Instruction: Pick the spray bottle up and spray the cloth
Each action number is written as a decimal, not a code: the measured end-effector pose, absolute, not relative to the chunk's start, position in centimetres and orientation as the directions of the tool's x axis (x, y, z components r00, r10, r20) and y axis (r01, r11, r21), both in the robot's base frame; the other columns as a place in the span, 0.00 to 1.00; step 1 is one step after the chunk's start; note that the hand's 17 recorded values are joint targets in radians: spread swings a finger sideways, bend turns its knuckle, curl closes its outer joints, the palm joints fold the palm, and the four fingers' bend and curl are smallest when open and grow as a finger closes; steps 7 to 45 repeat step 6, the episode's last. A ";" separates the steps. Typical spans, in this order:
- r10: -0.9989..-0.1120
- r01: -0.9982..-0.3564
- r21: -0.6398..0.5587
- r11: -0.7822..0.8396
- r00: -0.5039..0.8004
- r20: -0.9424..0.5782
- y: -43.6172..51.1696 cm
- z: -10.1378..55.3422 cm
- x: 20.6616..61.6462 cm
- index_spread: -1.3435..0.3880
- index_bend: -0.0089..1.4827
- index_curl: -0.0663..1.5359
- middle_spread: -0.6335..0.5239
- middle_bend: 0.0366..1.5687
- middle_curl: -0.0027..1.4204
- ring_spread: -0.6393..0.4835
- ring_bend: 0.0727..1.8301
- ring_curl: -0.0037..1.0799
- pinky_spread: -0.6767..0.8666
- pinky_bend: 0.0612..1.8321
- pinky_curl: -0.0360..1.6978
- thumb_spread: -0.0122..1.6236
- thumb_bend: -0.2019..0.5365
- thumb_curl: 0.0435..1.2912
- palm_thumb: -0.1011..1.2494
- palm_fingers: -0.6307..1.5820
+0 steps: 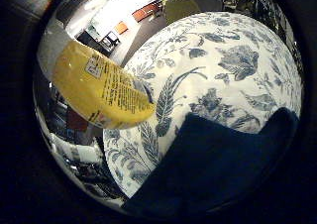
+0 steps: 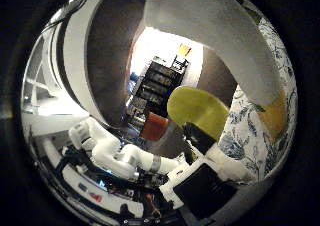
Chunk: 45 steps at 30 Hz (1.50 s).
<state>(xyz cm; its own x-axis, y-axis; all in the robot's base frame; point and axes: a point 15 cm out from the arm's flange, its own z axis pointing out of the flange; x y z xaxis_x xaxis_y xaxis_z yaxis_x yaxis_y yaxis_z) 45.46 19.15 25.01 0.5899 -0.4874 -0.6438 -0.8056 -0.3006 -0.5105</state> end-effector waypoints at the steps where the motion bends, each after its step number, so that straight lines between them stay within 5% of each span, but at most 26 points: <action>1: -0.492 -0.805 -0.515 -0.295 0.590 -0.640 18.5 25.4 45.6 0.66 0.11 0.26 0.65 0.21 0.25 0.69 0.27 0.27 0.71 0.27 0.27 0.60 0.24 0.31 0.64 0.32; 45: -0.512 -0.793 -0.537 -0.287 0.601 -0.614 16.1 27.0 45.6 0.66 0.11 0.24 0.65 0.19 0.25 0.69 0.25 0.27 0.71 0.27 0.25 0.60 0.24 0.31 0.64 0.33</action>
